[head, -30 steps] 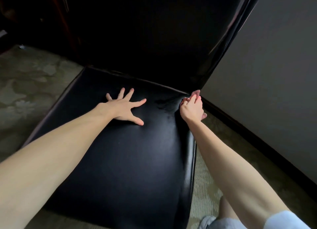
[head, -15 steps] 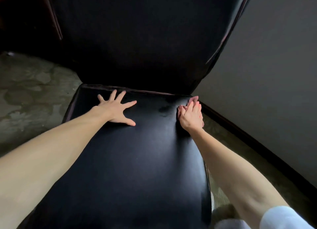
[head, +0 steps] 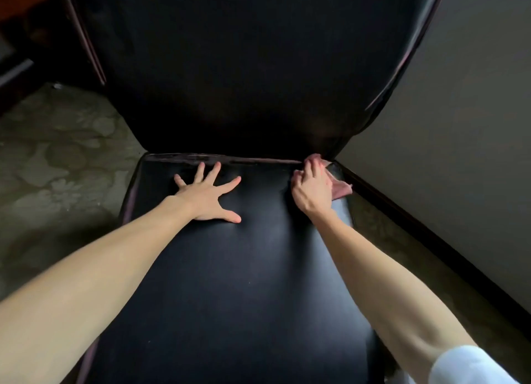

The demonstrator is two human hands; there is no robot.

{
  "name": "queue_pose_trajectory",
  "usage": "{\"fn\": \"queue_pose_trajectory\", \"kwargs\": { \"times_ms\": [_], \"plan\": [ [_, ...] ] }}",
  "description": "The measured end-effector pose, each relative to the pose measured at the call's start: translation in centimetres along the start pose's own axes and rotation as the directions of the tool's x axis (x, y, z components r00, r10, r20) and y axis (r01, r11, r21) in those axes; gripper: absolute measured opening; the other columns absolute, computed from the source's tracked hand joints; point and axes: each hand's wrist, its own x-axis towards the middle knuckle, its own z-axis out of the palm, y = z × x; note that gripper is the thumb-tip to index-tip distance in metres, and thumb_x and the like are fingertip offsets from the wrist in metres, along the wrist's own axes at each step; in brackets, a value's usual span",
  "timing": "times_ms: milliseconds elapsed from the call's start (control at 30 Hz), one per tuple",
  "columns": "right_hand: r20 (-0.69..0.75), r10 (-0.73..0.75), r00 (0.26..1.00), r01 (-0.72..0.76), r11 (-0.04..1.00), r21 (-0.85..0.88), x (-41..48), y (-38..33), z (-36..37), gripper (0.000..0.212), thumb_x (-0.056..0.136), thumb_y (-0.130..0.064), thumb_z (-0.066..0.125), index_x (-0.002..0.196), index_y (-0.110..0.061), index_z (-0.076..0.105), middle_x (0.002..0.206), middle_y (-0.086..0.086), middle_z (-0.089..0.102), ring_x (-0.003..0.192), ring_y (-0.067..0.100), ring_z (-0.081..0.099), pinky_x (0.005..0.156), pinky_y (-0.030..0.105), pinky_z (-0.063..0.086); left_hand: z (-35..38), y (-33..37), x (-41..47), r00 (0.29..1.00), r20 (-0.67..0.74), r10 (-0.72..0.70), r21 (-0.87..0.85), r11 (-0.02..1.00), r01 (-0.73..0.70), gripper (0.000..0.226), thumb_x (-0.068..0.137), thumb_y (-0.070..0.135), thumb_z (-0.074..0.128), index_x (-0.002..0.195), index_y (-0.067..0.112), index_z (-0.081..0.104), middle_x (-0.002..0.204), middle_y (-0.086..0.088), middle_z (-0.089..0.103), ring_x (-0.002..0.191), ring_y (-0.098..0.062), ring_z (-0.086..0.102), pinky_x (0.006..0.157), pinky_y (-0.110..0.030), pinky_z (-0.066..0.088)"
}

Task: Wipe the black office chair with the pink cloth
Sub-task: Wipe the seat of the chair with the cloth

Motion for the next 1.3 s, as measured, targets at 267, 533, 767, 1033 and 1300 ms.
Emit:
{"fn": "queue_pose_trajectory", "kwargs": {
  "times_ms": [267,533,767,1033,1300],
  "plan": [
    [0.086,-0.076,0.993,0.08,0.996,-0.038,0.9,-0.7,0.2,0.06,0.1,-0.035,0.038,0.149,-0.002,0.029,0.157,0.016,0.026,0.144,0.031,0.025,0.117,0.039,0.023,-0.2,-2.3,-2.3,1.0,0.011,-0.001,-0.029,1.0,0.001,0.106,0.075,0.075,0.063,0.153,0.051,-0.005,0.162,0.003,-0.027,0.149,-0.023,-0.026,0.114,-0.069,0.001],
    [0.066,-0.104,0.992,0.106,0.994,-0.016,1.2,-3.7,0.8,0.048,0.101,-0.029,0.039,0.141,-0.002,0.043,0.15,0.014,0.039,0.138,0.03,0.032,0.112,0.037,0.025,0.8,-3.1,-1.9,1.0,0.006,-0.014,-0.037,0.999,0.014,0.105,0.074,0.079,0.059,0.152,0.051,-0.006,0.162,0.002,-0.028,0.147,-0.025,-0.029,0.111,-0.071,-0.005],
    [0.236,-0.324,0.916,0.355,0.929,-0.104,0.5,-5.9,2.9,0.061,0.095,-0.043,0.019,0.141,-0.017,0.048,0.158,0.004,0.029,0.147,0.023,0.021,0.115,0.043,0.026,1.0,-3.3,-1.9,0.999,-0.025,-0.025,-0.033,0.999,0.024,0.104,0.073,0.08,0.059,0.152,0.053,-0.004,0.163,0.004,-0.023,0.149,-0.023,-0.025,0.112,-0.072,0.0],
    [0.123,-0.126,0.984,0.147,0.971,-0.186,3.2,0.0,1.2,0.053,0.095,-0.036,0.026,0.13,-0.01,0.057,0.145,0.01,0.044,0.138,0.027,0.033,0.11,0.038,0.028,1.0,-3.1,-1.4,0.999,-0.029,-0.03,-0.024,0.999,0.03,0.104,0.073,0.08,0.059,0.151,0.053,-0.004,0.163,0.003,-0.024,0.149,-0.024,-0.026,0.112,-0.072,0.0],
    [0.204,-0.343,0.917,0.354,0.935,-0.019,-0.5,-10.0,4.4,0.053,0.104,-0.034,0.03,0.151,-0.009,0.031,0.161,0.007,0.023,0.149,0.021,0.017,0.116,0.038,0.019,1.1,-3.1,-1.5,0.998,-0.043,-0.048,-0.019,0.999,0.048,0.105,0.072,0.08,0.06,0.151,0.053,-0.004,0.164,0.004,-0.022,0.149,-0.023,-0.025,0.111,-0.072,0.001]
  ]
}}
